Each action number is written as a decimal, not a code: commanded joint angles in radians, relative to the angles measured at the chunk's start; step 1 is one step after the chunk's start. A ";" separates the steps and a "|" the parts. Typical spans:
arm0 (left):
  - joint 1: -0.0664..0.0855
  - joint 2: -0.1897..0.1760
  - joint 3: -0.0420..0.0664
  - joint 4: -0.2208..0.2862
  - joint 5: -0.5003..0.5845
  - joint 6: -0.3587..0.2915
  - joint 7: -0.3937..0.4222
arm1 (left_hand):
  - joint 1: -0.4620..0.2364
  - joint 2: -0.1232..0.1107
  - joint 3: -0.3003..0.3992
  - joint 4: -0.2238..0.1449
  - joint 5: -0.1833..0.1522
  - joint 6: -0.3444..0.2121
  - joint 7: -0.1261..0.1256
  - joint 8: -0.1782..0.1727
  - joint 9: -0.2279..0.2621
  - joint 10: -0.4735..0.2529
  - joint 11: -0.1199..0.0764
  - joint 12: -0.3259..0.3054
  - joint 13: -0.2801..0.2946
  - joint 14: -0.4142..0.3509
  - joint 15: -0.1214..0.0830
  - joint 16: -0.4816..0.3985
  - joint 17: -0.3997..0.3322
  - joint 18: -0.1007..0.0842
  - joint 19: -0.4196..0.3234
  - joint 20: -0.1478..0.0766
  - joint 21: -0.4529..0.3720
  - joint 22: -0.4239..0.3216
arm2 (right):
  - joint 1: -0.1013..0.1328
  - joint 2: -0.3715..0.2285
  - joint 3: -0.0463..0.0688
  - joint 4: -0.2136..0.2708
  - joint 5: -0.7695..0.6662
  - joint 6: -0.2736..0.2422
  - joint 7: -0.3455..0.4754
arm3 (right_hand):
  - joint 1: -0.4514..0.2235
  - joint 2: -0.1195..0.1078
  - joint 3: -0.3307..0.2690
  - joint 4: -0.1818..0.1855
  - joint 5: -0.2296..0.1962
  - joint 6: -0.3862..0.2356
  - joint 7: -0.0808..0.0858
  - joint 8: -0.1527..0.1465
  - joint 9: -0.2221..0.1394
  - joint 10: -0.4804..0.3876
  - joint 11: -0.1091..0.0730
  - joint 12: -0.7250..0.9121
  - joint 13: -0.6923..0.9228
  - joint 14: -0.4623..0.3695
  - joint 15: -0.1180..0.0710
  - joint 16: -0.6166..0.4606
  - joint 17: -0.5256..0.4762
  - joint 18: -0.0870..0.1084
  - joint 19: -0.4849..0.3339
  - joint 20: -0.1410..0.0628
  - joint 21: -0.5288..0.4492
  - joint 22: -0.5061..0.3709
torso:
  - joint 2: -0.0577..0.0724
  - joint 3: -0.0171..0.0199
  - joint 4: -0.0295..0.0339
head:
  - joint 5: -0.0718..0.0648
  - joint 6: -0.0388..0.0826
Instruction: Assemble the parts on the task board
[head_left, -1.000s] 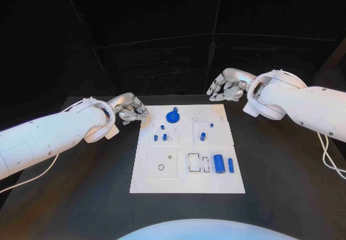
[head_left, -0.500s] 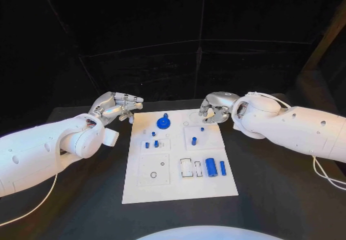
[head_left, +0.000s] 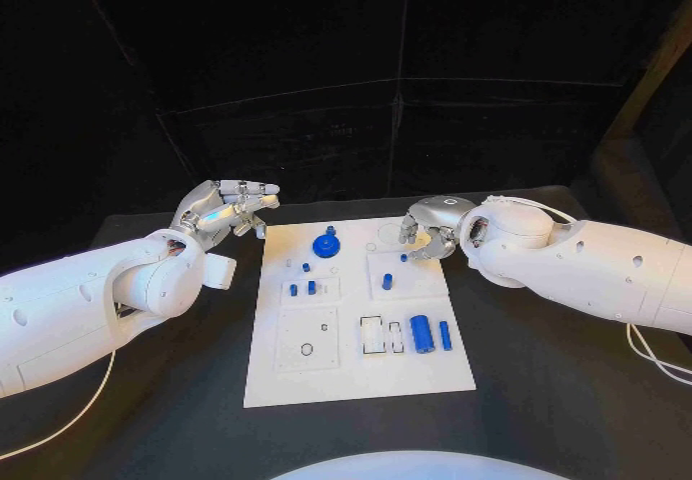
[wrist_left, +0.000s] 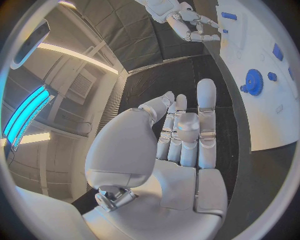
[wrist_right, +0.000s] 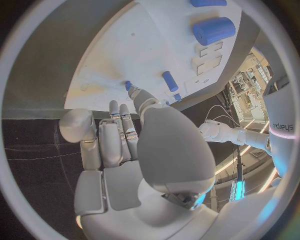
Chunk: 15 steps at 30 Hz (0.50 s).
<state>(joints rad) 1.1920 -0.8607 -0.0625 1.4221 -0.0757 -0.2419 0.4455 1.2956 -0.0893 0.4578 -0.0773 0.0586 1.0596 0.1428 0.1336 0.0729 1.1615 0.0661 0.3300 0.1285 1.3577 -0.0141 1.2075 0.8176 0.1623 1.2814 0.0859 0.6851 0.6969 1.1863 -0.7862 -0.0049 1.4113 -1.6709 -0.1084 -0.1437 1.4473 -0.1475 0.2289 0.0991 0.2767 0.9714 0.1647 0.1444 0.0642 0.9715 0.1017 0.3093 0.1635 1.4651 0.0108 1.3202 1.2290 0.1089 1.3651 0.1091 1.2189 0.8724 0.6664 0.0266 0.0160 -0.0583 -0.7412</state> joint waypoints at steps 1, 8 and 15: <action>0.001 0.000 0.000 0.001 0.024 0.001 0.037 | -0.003 0.009 -0.009 -0.001 0.000 0.006 0.000 0.007 -0.001 -0.006 -0.001 0.009 0.002 -0.009 -0.001 -0.006 -0.005 0.020 -0.010 0.001 -0.010 -0.003 | -0.003 0.004 0.000 -0.001 -0.026 0.036 -0.006 | 0.009 -0.002 0.012 -0.001 -0.005 0.002 0.002 -0.004 0.002 -0.003 0.002 -0.004 -0.006 0.037 0.005 -0.005 -0.003 0.008 0.000 0.008 -0.005 0.000 | 0.001 -0.0011 0.0021 | 0.005 -0.003; 0.001 0.001 0.000 -0.002 0.024 0.001 0.037 | -0.002 0.009 -0.011 -0.001 0.000 0.006 0.001 0.008 -0.002 -0.008 -0.001 0.012 0.004 -0.012 0.000 -0.009 -0.010 0.020 -0.010 0.001 -0.012 -0.004 | -0.013 0.011 -0.001 -0.004 -0.024 0.052 0.001 | 0.019 0.007 0.036 -0.009 -0.013 0.018 -0.001 -0.007 0.003 0.015 -0.001 -0.001 -0.025 0.036 0.003 -0.011 -0.012 0.008 0.003 0.007 -0.006 -0.001 | 0.000 0.0001 -0.0009 | 0.011 -0.006; 0.000 0.002 0.000 -0.006 0.024 0.003 0.036 | -0.002 0.009 -0.013 -0.001 0.000 0.005 0.001 0.008 -0.002 -0.009 0.000 0.013 0.004 -0.013 0.000 -0.010 -0.012 0.020 -0.011 0.001 -0.013 -0.005 | -0.020 0.026 -0.001 -0.018 -0.021 0.051 0.005 | 0.020 0.016 0.076 -0.013 -0.050 0.035 -0.002 -0.015 0.002 0.032 -0.003 -0.005 -0.055 0.037 0.000 -0.012 -0.017 0.008 0.007 0.005 -0.005 0.003 | 0.000 -0.0006 0.0008 | 0.009 -0.008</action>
<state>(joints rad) 1.1916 -0.8594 -0.0626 1.4168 -0.0584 -0.2423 0.4612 1.2957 -0.0893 0.4524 -0.0772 0.0586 1.0596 0.1428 0.1395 0.0719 1.1615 0.0661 0.3369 0.1320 1.3506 -0.0141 1.2015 0.8065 0.1623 1.2780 0.0893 0.6778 0.6930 1.1655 -0.7630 -0.0061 1.3962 -1.6857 -0.0706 -0.1449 1.4608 -0.1340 0.2967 0.0870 0.2343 0.9985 0.1628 0.1328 0.0657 0.9936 0.0982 0.3094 0.1142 1.4651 0.0107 1.3128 1.2135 0.1090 1.3686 0.1125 1.2189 0.8735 0.6670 0.0261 0.0164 -0.0474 -0.7479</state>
